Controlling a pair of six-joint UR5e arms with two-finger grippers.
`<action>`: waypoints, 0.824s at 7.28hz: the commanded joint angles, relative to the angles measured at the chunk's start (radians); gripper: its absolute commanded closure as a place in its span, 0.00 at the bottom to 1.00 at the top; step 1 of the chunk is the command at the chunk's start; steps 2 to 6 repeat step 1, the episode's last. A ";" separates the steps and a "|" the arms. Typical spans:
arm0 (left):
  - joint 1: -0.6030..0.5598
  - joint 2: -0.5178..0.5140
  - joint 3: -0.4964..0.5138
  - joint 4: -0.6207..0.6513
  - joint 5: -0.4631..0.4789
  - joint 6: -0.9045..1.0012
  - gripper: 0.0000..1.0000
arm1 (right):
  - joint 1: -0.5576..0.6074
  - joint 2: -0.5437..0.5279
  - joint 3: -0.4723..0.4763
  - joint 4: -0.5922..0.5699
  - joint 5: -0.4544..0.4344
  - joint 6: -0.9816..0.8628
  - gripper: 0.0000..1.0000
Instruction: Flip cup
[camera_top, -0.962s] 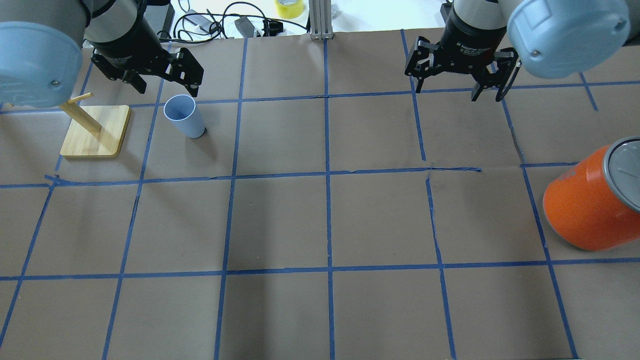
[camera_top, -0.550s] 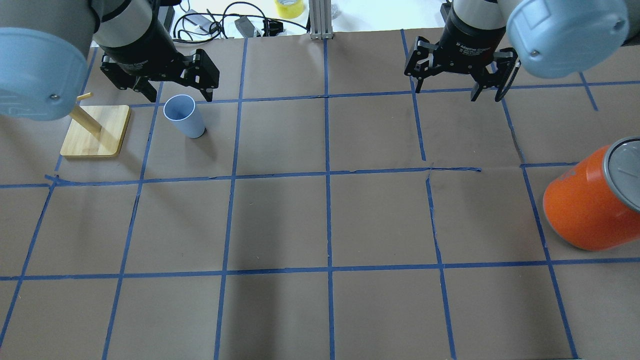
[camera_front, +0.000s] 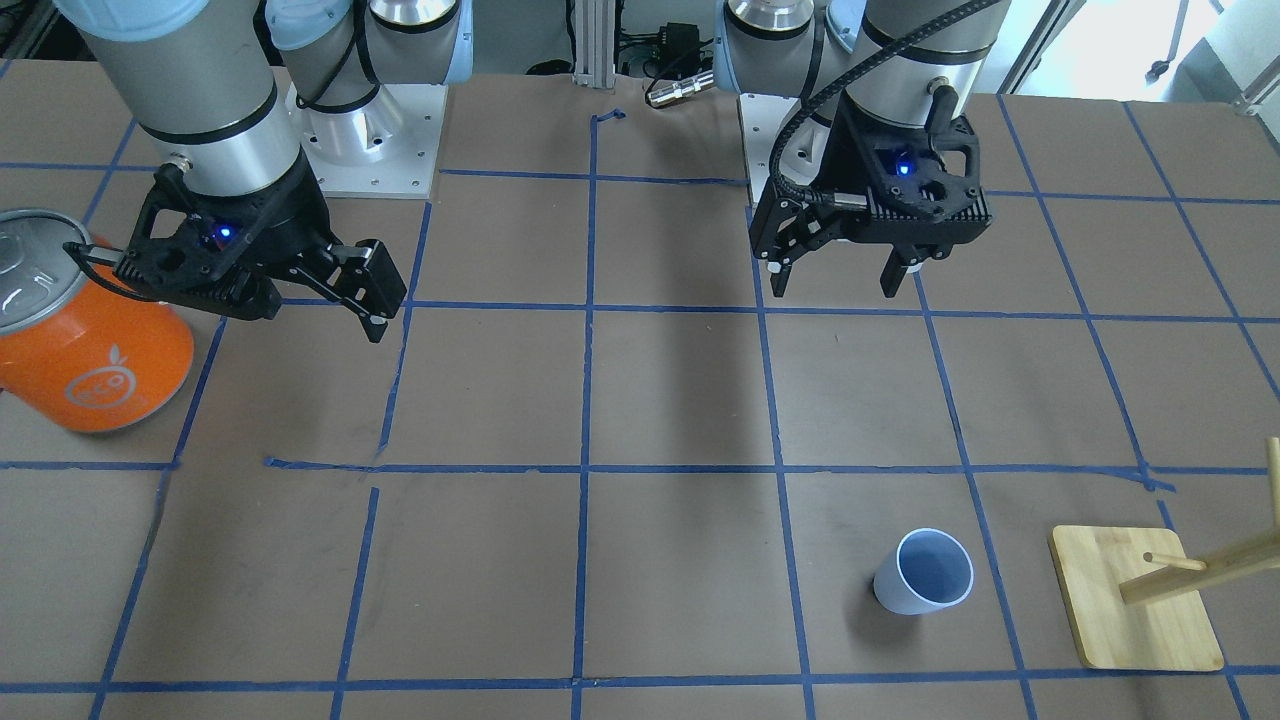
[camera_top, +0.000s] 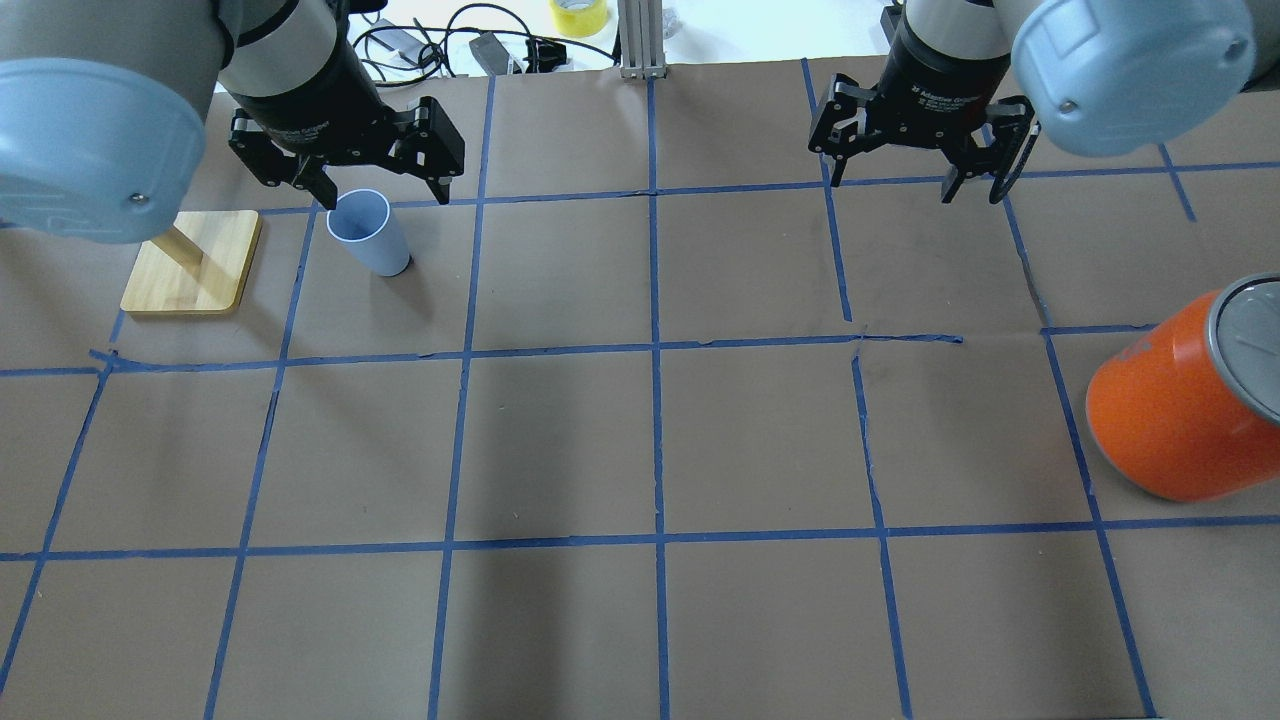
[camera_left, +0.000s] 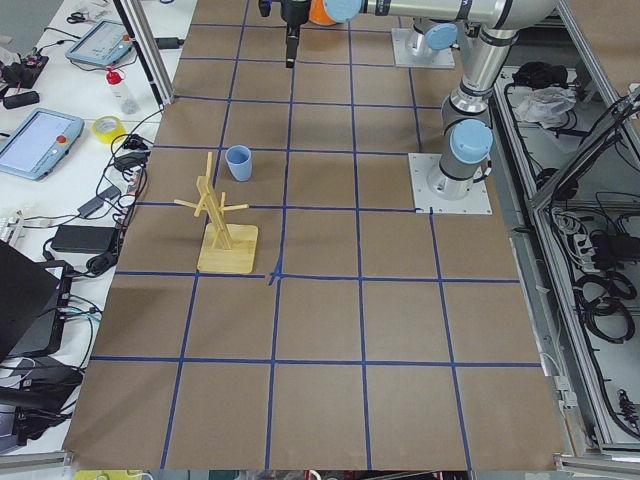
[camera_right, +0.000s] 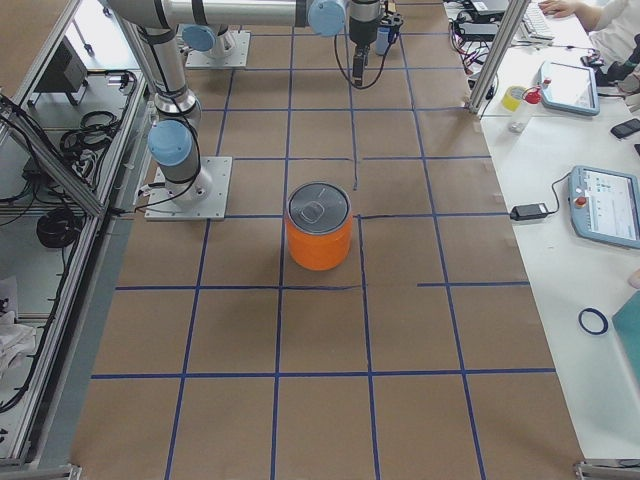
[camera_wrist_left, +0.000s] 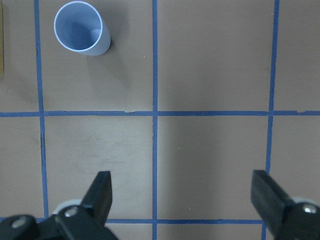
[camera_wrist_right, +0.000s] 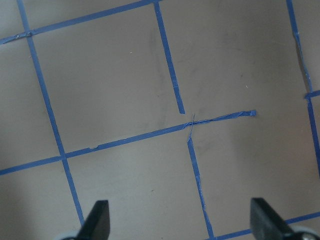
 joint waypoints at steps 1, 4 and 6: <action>-0.001 0.012 -0.006 0.000 0.001 -0.001 0.00 | 0.001 0.001 0.001 0.000 -0.002 0.000 0.00; -0.001 0.012 -0.006 0.000 0.001 -0.001 0.00 | 0.001 0.001 0.001 0.000 -0.002 0.000 0.00; -0.001 0.012 -0.006 0.000 0.001 -0.001 0.00 | 0.001 0.001 0.001 0.000 -0.002 0.000 0.00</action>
